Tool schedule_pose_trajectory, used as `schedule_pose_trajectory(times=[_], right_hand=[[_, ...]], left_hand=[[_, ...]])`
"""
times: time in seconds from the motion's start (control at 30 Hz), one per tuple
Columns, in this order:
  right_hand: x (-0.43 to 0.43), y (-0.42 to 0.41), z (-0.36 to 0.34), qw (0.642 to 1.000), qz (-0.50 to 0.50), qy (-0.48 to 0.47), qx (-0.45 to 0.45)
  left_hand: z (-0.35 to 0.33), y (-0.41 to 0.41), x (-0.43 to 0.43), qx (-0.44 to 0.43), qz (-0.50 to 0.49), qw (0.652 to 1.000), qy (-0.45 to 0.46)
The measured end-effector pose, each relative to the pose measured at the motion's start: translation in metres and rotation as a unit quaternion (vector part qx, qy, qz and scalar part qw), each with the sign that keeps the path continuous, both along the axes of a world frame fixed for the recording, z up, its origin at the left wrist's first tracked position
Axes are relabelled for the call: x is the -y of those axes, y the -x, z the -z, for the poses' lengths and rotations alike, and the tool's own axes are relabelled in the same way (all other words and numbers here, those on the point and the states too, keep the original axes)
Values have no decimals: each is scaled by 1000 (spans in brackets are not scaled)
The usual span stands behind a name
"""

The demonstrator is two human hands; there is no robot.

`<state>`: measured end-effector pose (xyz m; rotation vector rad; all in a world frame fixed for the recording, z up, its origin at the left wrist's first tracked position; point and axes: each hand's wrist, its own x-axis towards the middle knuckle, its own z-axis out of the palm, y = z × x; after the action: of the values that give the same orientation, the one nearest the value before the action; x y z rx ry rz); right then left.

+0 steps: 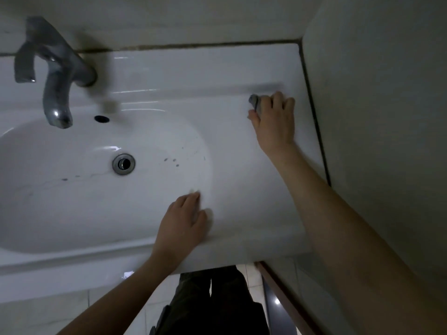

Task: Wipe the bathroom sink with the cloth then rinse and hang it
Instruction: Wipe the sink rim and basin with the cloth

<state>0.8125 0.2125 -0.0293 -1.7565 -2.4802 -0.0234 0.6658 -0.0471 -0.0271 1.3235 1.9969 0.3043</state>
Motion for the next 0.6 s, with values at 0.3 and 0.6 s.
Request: schedule_pose_trajectory(times=[0.3,0.6], right_hand=[[194,-32,-15,981,-121,130,-72],[187,-68,-25,959,-98,225,-140]], left_hand=[[-7,2,-3,22,-15,1000,5],[-3,4,-1,36,-31,999,-16]])
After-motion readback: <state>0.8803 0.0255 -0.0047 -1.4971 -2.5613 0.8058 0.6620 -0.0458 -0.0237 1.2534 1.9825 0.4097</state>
